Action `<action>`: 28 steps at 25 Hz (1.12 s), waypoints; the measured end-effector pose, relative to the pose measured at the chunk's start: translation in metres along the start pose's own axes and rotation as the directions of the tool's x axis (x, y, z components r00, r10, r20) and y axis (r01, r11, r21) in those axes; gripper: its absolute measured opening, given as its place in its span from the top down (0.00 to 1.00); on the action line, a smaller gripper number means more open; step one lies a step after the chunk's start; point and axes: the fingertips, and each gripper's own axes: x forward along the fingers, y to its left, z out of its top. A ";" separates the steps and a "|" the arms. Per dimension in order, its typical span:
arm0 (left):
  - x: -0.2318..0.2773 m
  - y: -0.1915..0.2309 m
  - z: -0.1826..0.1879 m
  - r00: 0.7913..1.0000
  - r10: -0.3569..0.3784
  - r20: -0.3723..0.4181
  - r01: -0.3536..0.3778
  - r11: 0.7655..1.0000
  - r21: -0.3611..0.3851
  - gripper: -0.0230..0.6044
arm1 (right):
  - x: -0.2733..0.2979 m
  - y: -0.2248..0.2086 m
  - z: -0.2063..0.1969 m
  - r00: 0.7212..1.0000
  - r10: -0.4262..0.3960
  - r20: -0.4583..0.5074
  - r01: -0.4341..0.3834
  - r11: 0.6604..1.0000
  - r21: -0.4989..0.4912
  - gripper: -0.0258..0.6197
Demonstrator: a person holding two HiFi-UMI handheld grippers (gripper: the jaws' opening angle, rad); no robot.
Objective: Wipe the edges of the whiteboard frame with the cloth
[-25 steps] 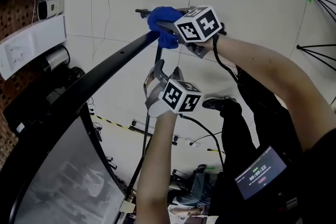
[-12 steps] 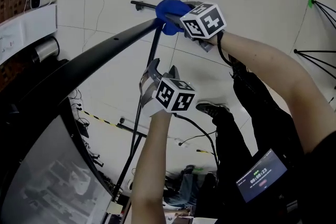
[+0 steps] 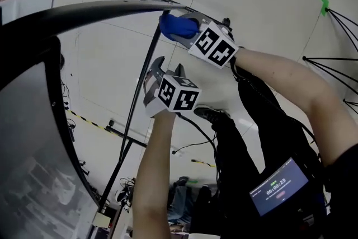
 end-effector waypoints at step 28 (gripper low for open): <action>-0.031 -0.056 -0.163 1.000 0.006 -0.022 -0.012 0.962 -0.272 0.59 | 0.085 0.095 -0.034 0.969 -0.001 -0.247 -0.046 0.982 -0.185 0.71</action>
